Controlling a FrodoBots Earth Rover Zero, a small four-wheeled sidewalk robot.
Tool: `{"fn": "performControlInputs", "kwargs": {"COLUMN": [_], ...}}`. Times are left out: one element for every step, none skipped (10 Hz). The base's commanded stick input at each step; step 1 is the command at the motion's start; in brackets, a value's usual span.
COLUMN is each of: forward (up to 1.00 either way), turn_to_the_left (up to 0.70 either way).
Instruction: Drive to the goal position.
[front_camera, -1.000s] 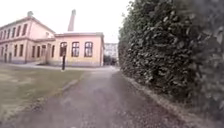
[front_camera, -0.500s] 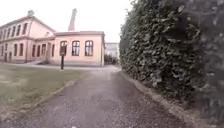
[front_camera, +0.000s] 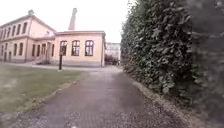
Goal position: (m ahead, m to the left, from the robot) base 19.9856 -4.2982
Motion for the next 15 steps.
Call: {"fn": "performControlInputs", "kwargs": {"forward": [0.70, 0.70, 0.70, 0.70, 0.70, 0.70, 0.70, 0.70, 0.70, 0.70, 0.70, 0.70, 0.70, 0.70, 0.70], "turn_to_the_left": [0.00, 0.00, 0.00, 0.00, 0.00, 0.00, 0.00, 0.00, 0.00, 0.00, 0.00, 0.00, 0.00, 0.00, 0.00]}}
